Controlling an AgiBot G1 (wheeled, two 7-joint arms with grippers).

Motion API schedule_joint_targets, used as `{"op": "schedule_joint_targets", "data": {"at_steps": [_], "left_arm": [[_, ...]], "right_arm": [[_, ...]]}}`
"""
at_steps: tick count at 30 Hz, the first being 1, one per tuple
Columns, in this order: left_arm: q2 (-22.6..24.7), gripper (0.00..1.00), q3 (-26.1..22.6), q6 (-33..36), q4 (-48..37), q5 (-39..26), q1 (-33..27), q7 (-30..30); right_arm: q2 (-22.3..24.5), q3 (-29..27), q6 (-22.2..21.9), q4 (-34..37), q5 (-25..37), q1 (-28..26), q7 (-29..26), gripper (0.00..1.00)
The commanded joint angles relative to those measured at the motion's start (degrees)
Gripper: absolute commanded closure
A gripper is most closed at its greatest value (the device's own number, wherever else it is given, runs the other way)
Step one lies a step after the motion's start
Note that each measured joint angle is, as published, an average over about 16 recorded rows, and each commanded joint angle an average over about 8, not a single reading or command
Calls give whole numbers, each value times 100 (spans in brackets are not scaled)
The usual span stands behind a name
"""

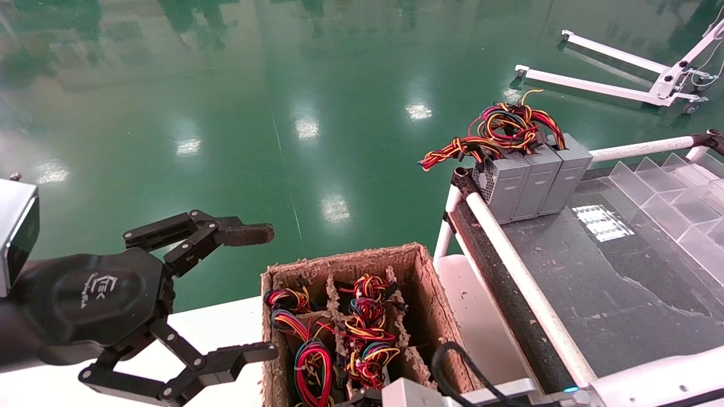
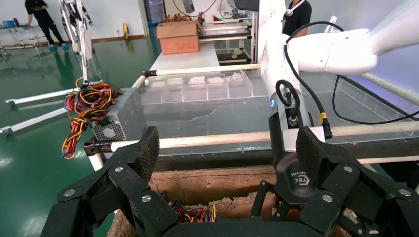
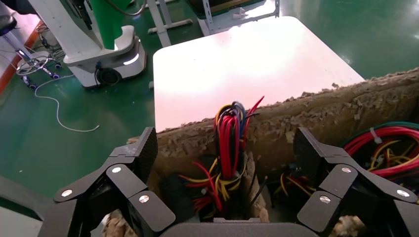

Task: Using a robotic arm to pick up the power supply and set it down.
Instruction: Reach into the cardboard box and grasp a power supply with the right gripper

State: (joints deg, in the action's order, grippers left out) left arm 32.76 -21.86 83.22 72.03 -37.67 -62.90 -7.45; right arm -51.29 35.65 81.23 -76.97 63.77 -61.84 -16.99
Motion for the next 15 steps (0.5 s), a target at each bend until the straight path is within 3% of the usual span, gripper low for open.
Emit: {"op": "schedule_joint_targets", "data": {"at_steps": [1, 15], "left_arm": [[0, 0, 0, 0, 0, 0, 0, 0], [0, 0, 0, 0, 0, 0, 0, 0]], "right_arm": [[-57, 28, -59, -8, 59, 17, 7, 100], [-289, 150, -378, -17, 334, 155, -17, 100]]}}
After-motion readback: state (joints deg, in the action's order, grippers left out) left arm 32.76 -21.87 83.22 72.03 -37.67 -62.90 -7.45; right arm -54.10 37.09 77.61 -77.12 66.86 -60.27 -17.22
